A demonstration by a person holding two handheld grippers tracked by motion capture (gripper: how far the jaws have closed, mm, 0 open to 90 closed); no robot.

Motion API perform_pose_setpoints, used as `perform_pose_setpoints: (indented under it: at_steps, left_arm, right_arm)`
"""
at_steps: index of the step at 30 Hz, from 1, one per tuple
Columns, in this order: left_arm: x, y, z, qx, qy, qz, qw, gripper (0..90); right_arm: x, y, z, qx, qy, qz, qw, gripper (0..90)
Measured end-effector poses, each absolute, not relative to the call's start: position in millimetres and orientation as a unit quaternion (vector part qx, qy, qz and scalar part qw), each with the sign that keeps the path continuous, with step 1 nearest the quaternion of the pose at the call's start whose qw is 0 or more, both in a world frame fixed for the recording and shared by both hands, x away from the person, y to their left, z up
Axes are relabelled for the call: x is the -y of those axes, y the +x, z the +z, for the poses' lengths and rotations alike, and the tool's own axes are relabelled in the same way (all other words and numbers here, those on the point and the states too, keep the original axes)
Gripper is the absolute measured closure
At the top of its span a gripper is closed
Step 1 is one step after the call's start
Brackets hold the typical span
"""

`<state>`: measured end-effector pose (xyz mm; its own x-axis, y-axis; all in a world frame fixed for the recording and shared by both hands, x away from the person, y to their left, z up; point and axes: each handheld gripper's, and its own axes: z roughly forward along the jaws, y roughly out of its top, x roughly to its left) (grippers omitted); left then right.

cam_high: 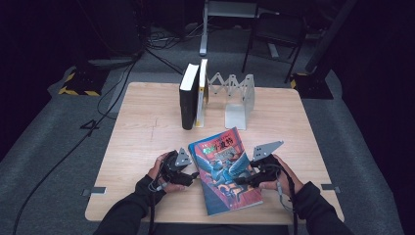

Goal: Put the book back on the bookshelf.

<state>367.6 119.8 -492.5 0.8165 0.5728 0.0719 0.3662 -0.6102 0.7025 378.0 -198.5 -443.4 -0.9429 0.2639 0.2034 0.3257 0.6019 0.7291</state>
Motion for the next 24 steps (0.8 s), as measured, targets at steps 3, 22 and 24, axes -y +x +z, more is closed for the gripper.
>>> perform_pose_setpoints:
  at_steps: [3, 22, 24]
  left_arm:
    - [-119, 366, -493, -0.255, 0.889, 0.139, 0.354, 28.6]
    - [-139, 369, -475, -0.269, 0.86, 0.158, 0.404, 41.5]
    - [-142, 371, -470, -0.27, 0.851, 0.148, 0.425, 49.4]
  right_arm:
    - [195, 393, -447, 0.886, -0.198, -0.419, 0.032, 41.3]
    - [174, 384, -434, 0.853, -0.173, -0.493, 0.016, 84.4]
    - [176, 384, -431, 0.847, -0.171, -0.503, 0.007, 84.4]
